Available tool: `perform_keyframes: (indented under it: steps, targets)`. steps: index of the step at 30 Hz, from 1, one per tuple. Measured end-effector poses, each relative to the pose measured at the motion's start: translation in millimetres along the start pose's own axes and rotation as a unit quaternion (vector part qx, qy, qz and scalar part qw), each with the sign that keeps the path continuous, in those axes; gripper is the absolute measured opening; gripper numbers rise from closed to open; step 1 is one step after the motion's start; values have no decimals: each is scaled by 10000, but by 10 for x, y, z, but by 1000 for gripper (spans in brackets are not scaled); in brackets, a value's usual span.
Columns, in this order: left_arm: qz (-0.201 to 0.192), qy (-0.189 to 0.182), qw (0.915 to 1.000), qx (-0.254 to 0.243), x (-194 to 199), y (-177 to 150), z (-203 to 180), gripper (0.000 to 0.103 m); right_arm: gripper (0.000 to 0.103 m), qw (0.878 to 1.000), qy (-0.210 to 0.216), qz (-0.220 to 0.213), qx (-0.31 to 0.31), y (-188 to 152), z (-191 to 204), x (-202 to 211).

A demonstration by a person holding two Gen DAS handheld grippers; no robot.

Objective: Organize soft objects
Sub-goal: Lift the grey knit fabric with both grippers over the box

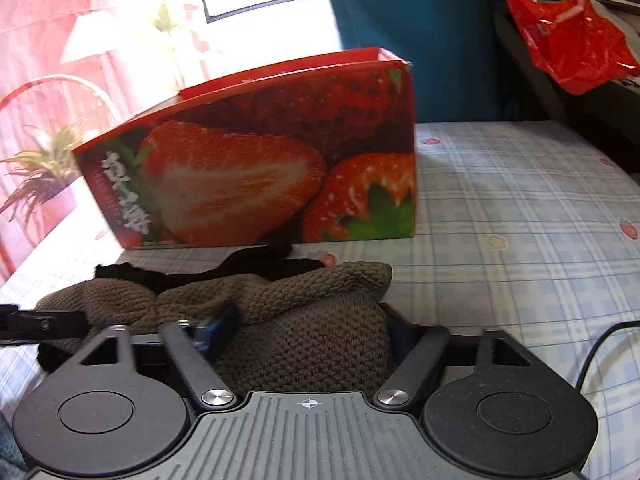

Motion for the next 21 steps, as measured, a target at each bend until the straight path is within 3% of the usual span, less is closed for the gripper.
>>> perform_keyframes:
  steps: [3, 7, 10, 15, 21]
  targets:
    - [-53, -32, 9999, 119, 23, 11, 38, 74, 45, 9997, 57, -86, 228, -12, 75, 58]
    - [-245, 20, 9996, 119, 110, 52, 55, 43, 28, 9987, 142, -144, 460, -8, 164, 109]
    - [-345, -63, 9994, -35, 160, 76, -4, 20, 23, 9984, 215, -189, 480, 10, 192, 141]
    - [-747, -47, 9970, -222, 324, 173, -72, 18, 22, 9974, 366, -464, 412, 115, 218, 297]
    - [-1565, -177, 9865, -443, 714, 452, -194, 18, 21, 9919, 557, -937, 658, 400, 316, 527]
Point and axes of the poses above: each gripper's, at about its wrist camera, not at the fingertips, and x roughly against the way its jaws point, z to its left, y to its top, the point moved 6 cm from there along -x, roughly the way its jaws point, and after that the axes turned 2 degrees about x, right-handed, at the moved point
